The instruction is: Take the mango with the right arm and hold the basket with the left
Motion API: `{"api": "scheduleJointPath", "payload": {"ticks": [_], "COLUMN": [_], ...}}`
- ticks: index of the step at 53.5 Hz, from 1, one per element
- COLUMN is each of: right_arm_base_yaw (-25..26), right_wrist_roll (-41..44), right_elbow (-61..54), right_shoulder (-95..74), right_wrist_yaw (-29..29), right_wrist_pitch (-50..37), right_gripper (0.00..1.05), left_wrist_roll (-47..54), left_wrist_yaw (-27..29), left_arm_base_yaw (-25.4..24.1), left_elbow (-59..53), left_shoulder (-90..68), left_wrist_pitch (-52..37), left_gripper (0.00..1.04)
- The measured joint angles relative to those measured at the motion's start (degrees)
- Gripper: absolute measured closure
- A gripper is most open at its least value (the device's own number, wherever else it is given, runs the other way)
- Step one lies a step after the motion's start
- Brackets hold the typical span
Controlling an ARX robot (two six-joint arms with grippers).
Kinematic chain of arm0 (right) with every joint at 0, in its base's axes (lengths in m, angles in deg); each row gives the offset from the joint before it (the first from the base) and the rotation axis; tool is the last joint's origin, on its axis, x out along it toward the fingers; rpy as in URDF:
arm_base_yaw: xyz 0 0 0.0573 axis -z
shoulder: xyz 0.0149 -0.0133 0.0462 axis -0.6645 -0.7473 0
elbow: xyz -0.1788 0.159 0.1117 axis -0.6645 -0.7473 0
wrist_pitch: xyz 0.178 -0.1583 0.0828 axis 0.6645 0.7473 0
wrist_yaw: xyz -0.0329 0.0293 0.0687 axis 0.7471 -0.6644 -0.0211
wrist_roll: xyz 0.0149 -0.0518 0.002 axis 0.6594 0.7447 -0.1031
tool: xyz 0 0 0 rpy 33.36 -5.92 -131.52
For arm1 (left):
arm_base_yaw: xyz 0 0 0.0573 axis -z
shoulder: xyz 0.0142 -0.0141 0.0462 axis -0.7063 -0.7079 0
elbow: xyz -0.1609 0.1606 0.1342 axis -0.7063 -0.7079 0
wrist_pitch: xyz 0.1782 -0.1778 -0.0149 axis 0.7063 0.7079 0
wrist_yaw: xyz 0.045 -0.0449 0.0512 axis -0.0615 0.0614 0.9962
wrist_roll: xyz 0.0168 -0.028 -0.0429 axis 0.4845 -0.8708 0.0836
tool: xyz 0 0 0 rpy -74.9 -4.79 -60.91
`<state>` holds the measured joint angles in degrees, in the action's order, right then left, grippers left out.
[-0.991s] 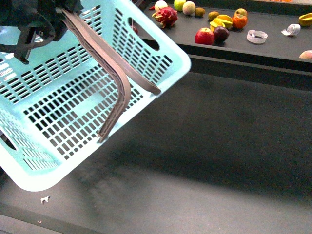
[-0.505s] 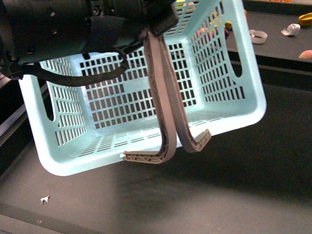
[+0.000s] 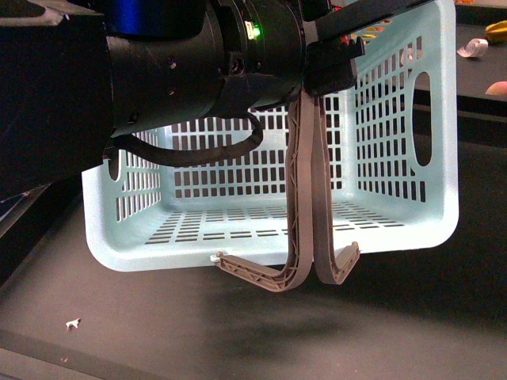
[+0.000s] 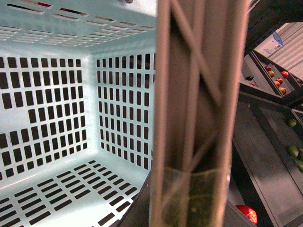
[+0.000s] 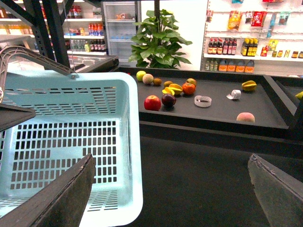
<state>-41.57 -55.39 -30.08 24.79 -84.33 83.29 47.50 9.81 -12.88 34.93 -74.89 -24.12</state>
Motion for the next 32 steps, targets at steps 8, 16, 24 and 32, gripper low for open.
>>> {"api": "scheduleJointPath", "payload": {"ticks": [8,16,24,32], "right_arm_base_yaw": [0.0,0.0,0.0,0.0], "right_wrist_roll": [0.0,0.0,0.0,0.0], "right_elbow": [0.0,0.0,0.0,0.0], "right_shoulder": [0.0,0.0,0.0,0.0], "right_wrist_yaw": [0.0,0.0,0.0,0.0], "right_wrist_pitch": [0.0,0.0,0.0,0.0], "right_gripper": [0.08,0.08,0.08,0.08], "left_wrist_roll": [0.4,0.6,0.7,0.7], "left_wrist_yaw": [0.3,1.0,1.0,1.0], "left_arm_base_yaw": [-0.3,-0.4,-0.5,-0.5], "left_elbow": [0.5,0.9,0.9,0.9], "left_shoulder": [-0.6,-0.7,-0.7,-0.7], "left_wrist_pitch": [0.2,0.7,0.9,0.9], "left_gripper": [0.99,0.99,0.99,0.99]}}
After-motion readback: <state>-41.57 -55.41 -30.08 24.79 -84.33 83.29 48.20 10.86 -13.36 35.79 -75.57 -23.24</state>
